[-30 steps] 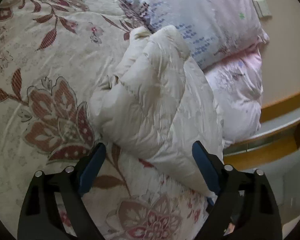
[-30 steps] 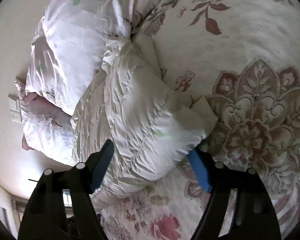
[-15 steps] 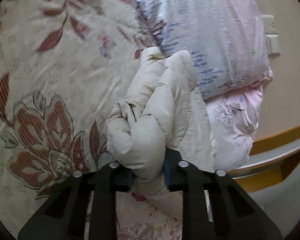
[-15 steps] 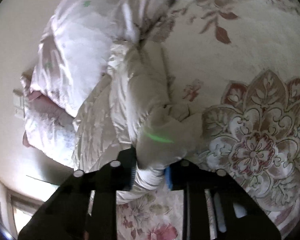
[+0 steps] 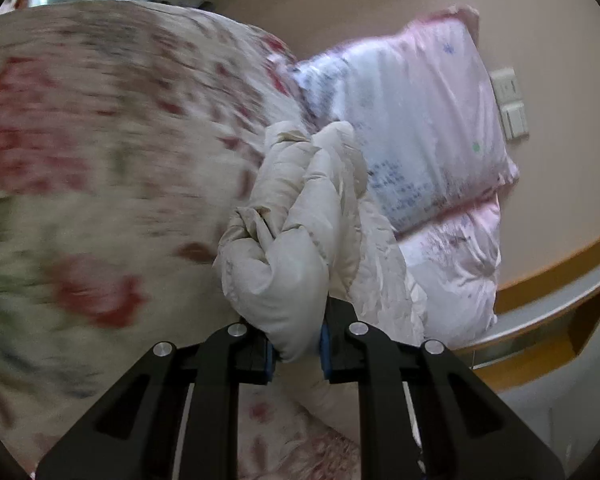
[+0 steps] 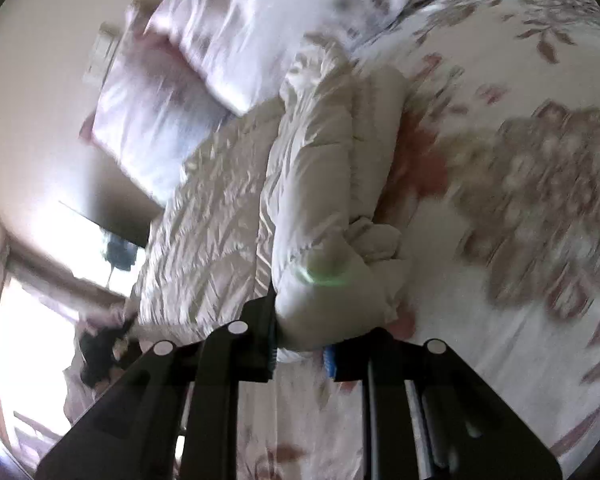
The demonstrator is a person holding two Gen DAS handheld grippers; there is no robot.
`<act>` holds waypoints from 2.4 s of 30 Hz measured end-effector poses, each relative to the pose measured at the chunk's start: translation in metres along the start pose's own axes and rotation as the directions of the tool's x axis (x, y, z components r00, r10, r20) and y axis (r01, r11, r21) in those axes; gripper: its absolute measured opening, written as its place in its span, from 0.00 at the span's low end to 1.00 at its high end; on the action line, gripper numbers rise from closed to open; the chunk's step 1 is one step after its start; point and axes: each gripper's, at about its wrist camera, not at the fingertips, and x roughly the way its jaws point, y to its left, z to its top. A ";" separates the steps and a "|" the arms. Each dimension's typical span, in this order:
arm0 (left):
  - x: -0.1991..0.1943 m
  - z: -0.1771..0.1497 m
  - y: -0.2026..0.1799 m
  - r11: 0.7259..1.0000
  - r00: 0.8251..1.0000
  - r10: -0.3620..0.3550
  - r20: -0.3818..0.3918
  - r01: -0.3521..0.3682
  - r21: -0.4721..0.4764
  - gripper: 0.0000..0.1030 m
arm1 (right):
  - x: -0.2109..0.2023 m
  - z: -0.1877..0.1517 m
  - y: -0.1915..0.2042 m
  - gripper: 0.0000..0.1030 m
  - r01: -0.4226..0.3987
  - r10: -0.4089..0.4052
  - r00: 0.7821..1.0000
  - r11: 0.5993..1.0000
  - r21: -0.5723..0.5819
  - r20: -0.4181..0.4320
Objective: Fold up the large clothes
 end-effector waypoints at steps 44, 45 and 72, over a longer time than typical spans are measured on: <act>-0.001 -0.014 0.012 0.997 0.988 0.068 0.138 -0.071 0.015 0.54 | 0.159 -0.046 0.202 0.44 0.575 -0.455 0.817 0.603 -0.553 0.353; 0.000 -0.013 0.012 0.997 0.987 0.069 0.145 -0.071 0.009 0.54 | 0.163 -0.047 0.202 0.44 0.576 -0.462 0.816 0.598 -0.558 0.348; -0.006 -0.062 -0.152 0.801 0.913 -0.407 0.026 0.342 0.491 0.30 | 0.180 -0.038 0.198 0.45 0.530 -0.496 0.834 0.600 -0.598 0.242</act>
